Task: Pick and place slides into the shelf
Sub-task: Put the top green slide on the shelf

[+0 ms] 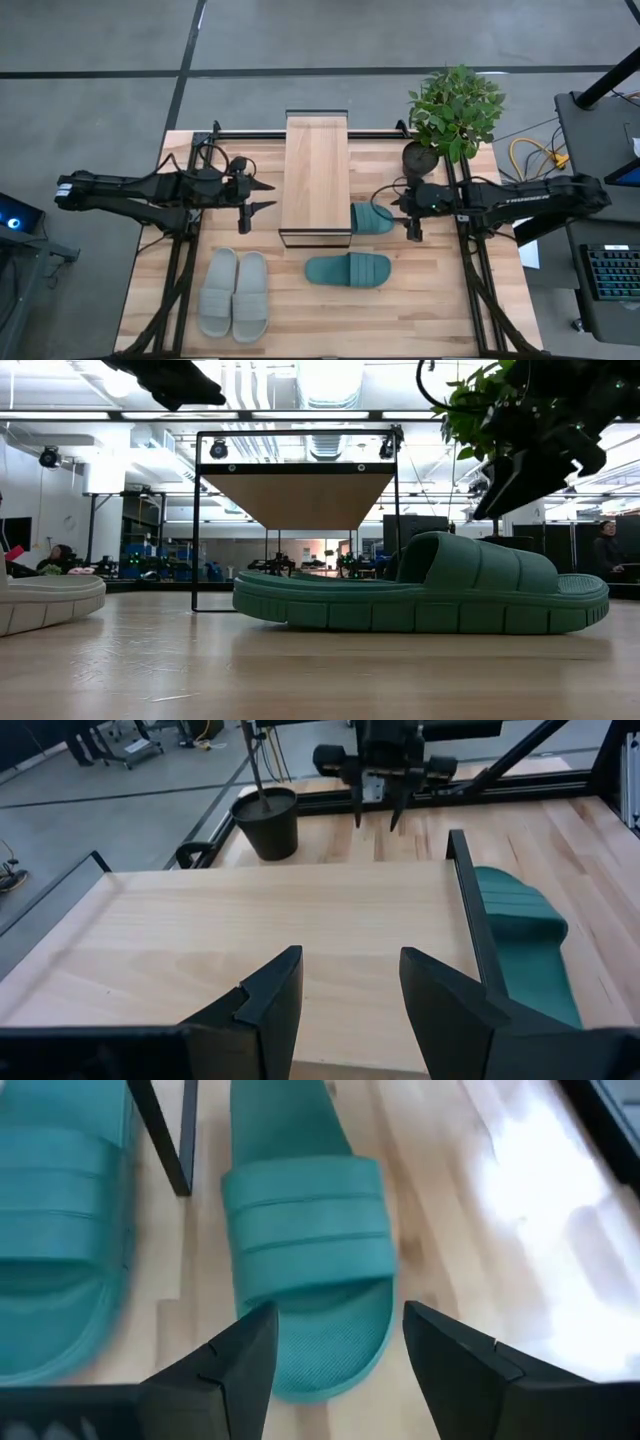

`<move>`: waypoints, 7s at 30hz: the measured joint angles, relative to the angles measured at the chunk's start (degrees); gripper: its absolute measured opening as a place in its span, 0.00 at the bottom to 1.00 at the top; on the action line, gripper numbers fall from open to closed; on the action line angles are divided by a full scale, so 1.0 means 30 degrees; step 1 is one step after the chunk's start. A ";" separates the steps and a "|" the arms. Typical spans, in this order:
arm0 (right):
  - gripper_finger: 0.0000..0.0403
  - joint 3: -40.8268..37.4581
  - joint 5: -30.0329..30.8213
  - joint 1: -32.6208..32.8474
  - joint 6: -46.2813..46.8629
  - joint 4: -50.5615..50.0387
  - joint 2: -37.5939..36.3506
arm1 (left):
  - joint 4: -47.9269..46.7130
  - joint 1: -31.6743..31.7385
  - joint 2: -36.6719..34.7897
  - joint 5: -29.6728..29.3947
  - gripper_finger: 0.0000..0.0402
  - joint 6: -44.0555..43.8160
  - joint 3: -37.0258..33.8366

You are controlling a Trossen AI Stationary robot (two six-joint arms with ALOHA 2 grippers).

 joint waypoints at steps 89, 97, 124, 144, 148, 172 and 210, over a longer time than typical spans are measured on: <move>0.03 -0.2616 -0.1672 -0.0020 1.6775 1.3733 0.9153 | -0.0499 0.0001 0.0235 -0.0950 0.39 0.0080 -0.0015; 0.03 -0.2659 -0.1662 0.0001 1.6049 1.2860 0.7488 | -0.0505 0.0001 0.0235 -0.0950 0.39 0.0073 -0.0007; 0.03 -0.2671 0.2145 -0.0013 1.6473 0.1489 -0.4962 | -0.0468 0.0001 0.0228 -0.1599 0.39 0.0058 0.0015; 0.03 0.1373 0.4394 0.0038 1.5004 -0.4128 -0.6618 | -0.0461 -0.0002 0.0228 -0.1591 0.39 0.0058 0.0022; 0.03 0.1769 0.4476 0.0038 1.4669 -0.4088 -0.6631 | -0.0461 -0.0006 0.0228 -0.1591 0.39 0.0065 0.0022; 0.03 0.2914 0.3416 0.0031 1.2439 -0.0476 -0.5976 | -0.0461 0.0001 0.0228 -0.1591 0.39 0.0066 0.0022; 0.03 0.3842 0.0275 0.0023 0.8875 0.9262 0.0873 | 0.2507 -0.0006 0.2384 -0.8286 0.39 1.6066 -0.0007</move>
